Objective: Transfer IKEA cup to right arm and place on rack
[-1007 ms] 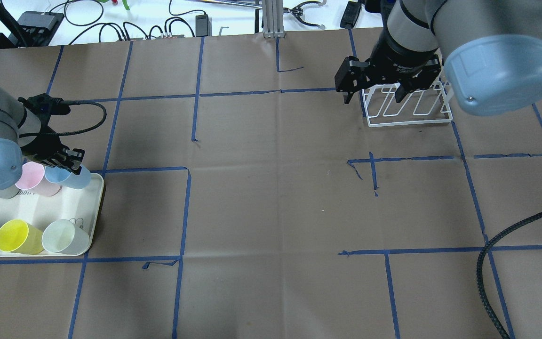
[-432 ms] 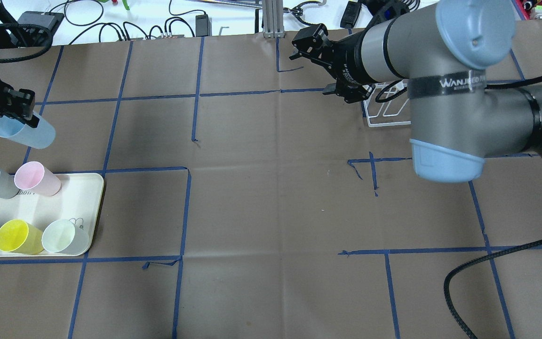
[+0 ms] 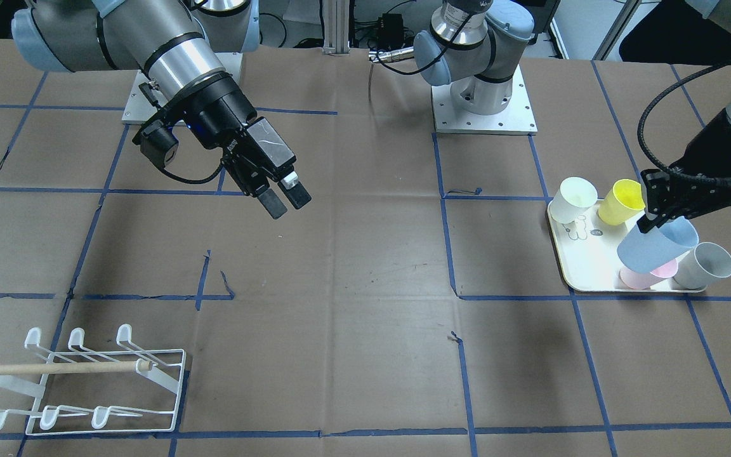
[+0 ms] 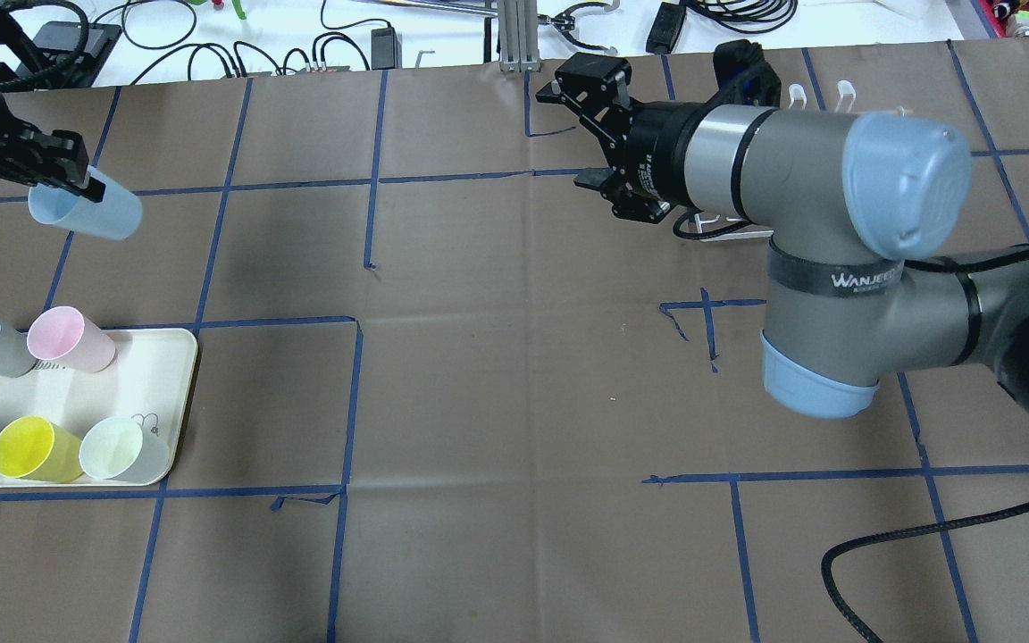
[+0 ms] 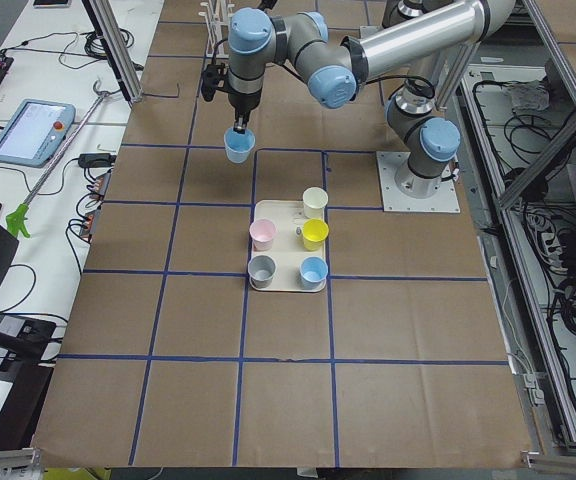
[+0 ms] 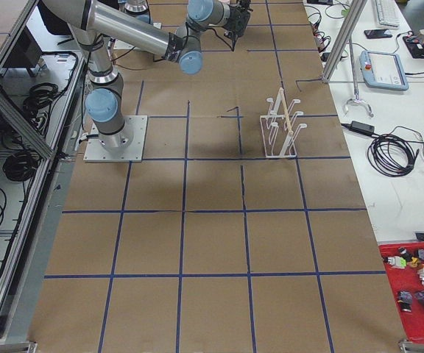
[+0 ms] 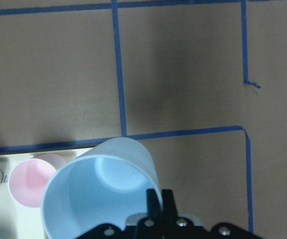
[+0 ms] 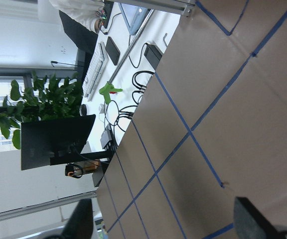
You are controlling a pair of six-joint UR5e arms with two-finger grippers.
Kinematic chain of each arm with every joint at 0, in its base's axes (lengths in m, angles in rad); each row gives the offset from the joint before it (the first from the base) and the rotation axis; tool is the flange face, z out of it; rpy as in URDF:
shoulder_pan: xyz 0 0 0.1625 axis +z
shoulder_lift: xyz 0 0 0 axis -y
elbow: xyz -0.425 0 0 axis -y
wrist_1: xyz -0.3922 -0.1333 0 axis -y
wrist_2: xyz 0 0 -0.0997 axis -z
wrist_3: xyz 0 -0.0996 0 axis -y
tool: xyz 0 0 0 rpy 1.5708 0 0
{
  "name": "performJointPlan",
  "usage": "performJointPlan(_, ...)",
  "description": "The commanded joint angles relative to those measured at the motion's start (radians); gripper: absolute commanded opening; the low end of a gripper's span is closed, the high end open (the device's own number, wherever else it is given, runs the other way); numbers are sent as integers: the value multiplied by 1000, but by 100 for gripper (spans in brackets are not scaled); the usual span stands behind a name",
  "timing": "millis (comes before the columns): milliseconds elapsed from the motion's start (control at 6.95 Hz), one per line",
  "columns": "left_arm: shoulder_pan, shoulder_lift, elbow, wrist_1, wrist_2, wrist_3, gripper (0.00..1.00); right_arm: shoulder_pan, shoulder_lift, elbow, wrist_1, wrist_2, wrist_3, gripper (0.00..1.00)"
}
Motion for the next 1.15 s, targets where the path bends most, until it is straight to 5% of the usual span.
performJointPlan(0,-2,-2,-53,219,-288,24,0,-8,3,76,-215,7,114,100)
performJointPlan(288,-17,1,-183,509,-543,45,0,-14,2,77,-217,-8,113,100)
performJointPlan(576,-56,-2,-333,826,-699,42,0,-32,3,71,-220,-13,107,100)
performJointPlan(1007,-103,-127,-388,1104,-956,51,0,-46,0,75,-232,-13,116,100)
